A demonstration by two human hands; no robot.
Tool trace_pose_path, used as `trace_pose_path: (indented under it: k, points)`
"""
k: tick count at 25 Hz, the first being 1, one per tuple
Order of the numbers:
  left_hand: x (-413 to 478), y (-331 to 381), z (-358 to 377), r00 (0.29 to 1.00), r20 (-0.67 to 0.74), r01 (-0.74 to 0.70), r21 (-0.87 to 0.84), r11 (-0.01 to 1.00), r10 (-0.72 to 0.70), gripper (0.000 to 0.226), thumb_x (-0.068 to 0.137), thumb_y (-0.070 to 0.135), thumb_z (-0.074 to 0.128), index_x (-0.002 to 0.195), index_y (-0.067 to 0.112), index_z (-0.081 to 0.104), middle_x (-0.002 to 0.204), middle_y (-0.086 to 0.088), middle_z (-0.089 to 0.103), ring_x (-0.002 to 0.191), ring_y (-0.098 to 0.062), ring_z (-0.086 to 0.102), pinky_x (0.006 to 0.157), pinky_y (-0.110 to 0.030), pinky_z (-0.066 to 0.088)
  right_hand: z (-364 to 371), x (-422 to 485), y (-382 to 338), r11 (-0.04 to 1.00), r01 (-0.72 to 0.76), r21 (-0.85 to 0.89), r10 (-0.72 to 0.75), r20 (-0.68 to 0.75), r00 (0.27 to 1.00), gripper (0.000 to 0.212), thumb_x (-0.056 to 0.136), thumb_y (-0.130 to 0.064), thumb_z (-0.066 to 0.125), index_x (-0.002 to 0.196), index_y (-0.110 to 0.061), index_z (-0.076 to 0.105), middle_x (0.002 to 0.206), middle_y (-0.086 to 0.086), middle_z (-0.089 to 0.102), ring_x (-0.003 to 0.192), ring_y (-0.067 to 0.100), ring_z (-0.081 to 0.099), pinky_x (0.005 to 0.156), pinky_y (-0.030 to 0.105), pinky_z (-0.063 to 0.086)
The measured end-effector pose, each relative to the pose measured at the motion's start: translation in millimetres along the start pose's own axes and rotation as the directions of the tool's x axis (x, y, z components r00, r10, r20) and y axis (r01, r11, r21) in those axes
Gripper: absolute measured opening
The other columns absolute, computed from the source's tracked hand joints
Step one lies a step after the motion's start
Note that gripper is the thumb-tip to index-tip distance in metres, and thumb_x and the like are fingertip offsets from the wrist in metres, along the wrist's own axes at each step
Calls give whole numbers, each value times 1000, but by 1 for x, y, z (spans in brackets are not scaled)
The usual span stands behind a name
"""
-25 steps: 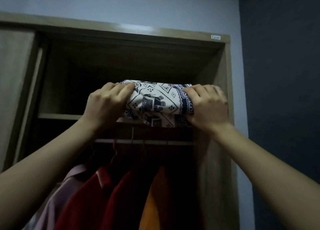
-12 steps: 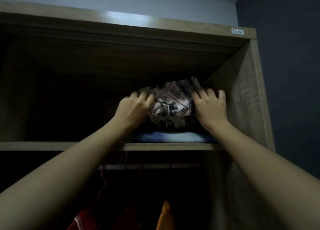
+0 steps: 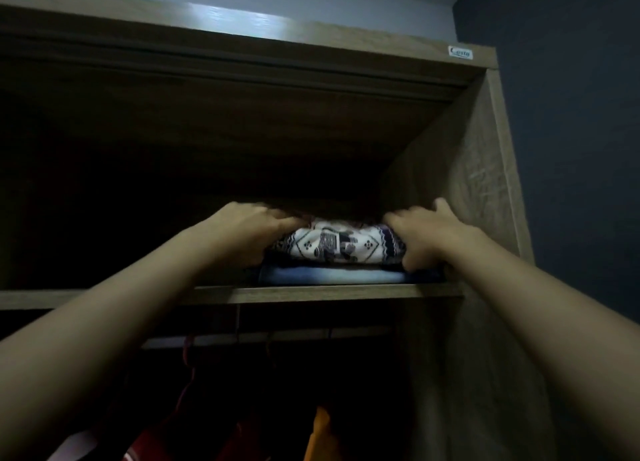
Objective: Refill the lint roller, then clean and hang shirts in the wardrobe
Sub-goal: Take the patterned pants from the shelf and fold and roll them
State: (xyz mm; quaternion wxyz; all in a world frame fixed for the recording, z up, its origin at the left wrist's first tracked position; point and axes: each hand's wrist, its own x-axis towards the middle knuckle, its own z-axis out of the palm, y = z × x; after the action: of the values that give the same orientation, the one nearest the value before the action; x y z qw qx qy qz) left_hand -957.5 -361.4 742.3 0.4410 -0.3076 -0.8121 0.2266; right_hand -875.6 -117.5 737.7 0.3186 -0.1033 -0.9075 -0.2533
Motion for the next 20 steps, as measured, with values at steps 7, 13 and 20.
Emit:
trace_pose_path:
  k: [7, 13, 20]
  points:
    - [19, 4, -16, 981, 83, 190, -612, 768, -177, 54, 97, 52, 26, 135, 19, 47, 142, -11, 45, 126, -25, 44, 101, -35, 35, -13, 16, -14, 879, -129, 460, 44, 190, 981, 63, 94, -57, 12, 142, -23, 35, 149, 8, 35, 136, 28, 32, 109, 45, 23]
    - [31, 8, 11, 928, 287, 360, -537, 763, -236, 68, 95, 58, 23, 125, 6, 54, 133, -16, 52, 111, -25, 53, 93, -33, 38, 4, 22, -12, 893, -249, 375, 194, 180, 964, 54, 95, -41, 17, 135, -14, 42, 141, 14, 43, 127, 31, 42, 99, 42, 30]
    - [7, 8, -7, 950, 38, 238, -734, 636, -311, 72, 94, 61, 12, 149, 16, 22, 156, -8, 20, 143, -22, 20, 117, -40, 16, -2, -10, -17, 952, -50, 302, 102, -158, 982, 53, 99, -38, 16, 143, -12, 30, 152, 9, 28, 140, 23, 23, 114, 44, 13]
